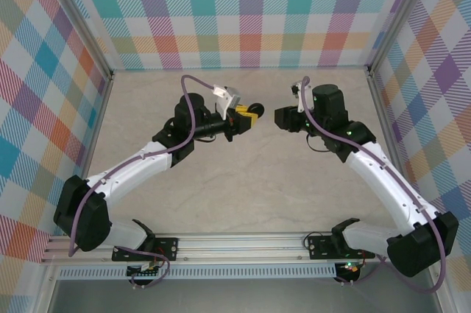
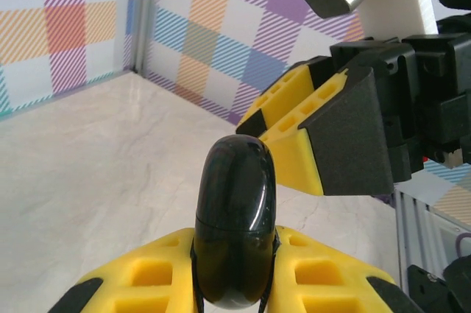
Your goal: Insert wireless bluetooth earbuds into charging case
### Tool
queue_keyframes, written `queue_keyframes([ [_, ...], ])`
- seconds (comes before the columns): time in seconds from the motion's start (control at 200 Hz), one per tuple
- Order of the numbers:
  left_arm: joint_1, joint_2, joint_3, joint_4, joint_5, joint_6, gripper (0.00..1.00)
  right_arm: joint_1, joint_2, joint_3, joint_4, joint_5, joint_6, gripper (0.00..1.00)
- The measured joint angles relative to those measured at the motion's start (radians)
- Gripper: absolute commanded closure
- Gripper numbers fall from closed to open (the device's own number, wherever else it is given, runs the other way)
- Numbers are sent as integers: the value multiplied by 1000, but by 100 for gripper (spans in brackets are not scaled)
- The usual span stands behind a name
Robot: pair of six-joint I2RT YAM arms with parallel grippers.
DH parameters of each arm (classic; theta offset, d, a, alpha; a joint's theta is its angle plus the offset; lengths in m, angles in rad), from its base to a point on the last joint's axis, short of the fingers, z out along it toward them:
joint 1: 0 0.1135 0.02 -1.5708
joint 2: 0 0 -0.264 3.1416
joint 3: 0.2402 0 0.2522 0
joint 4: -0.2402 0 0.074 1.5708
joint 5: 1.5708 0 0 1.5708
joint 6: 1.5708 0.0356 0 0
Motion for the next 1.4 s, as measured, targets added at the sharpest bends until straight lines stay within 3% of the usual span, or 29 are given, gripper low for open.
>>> queue_keyframes([
  [0.62,0,209,80,-275,-165,-186,94,0,-15,-104,-21,23,-32,52],
  [1.4,3,559,226,-396,-185,-336,88,0,4,-104,-21,13,-50,51],
])
